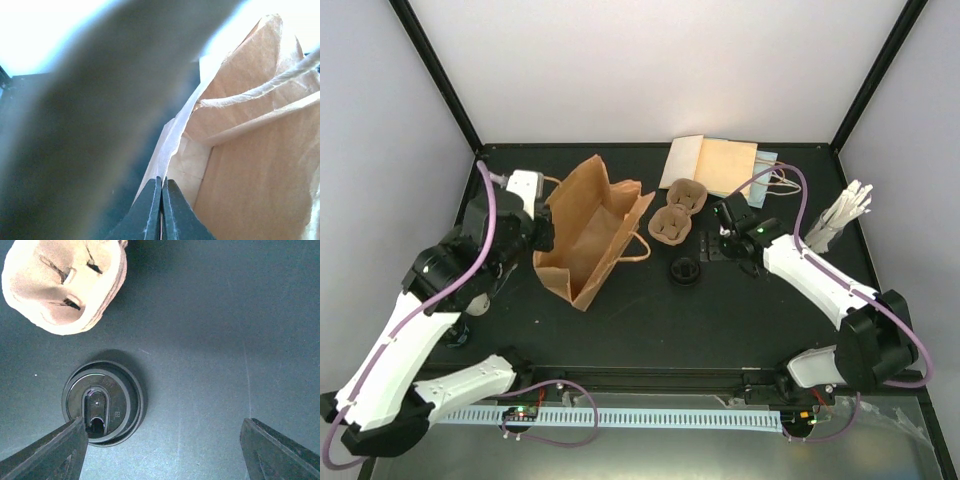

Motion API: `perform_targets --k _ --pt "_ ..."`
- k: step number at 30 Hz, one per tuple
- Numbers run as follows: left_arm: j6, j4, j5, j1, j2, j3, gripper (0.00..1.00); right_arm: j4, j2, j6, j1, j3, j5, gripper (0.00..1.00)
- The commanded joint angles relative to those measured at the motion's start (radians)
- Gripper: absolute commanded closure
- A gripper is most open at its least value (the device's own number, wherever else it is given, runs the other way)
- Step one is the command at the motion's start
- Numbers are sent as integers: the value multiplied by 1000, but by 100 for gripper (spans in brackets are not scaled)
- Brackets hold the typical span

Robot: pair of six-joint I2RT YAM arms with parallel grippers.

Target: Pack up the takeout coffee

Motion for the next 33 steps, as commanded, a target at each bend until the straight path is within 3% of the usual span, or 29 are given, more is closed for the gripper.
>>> perform_targets --k 1,9,14,28,29,33 --pt "-48 39 -114 18 97 106 98 26 -16 -29 -21 24 -18 14" --pt "-93 132 81 149 228 193 98 42 -13 -32 -40 21 0 15" --pt "-185 183 223 287 320 248 98 64 -25 -21 -45 -1 -20 15" --pt "-349 328 346 364 435 143 98 76 -43 -15 -45 -16 -49 15" --pt "-352 333 346 368 437 135 97 75 -47 -16 -45 -20 -50 15" --pt "-343 348 352 376 444 110 78 77 -56 -20 -45 -31 -52 15"
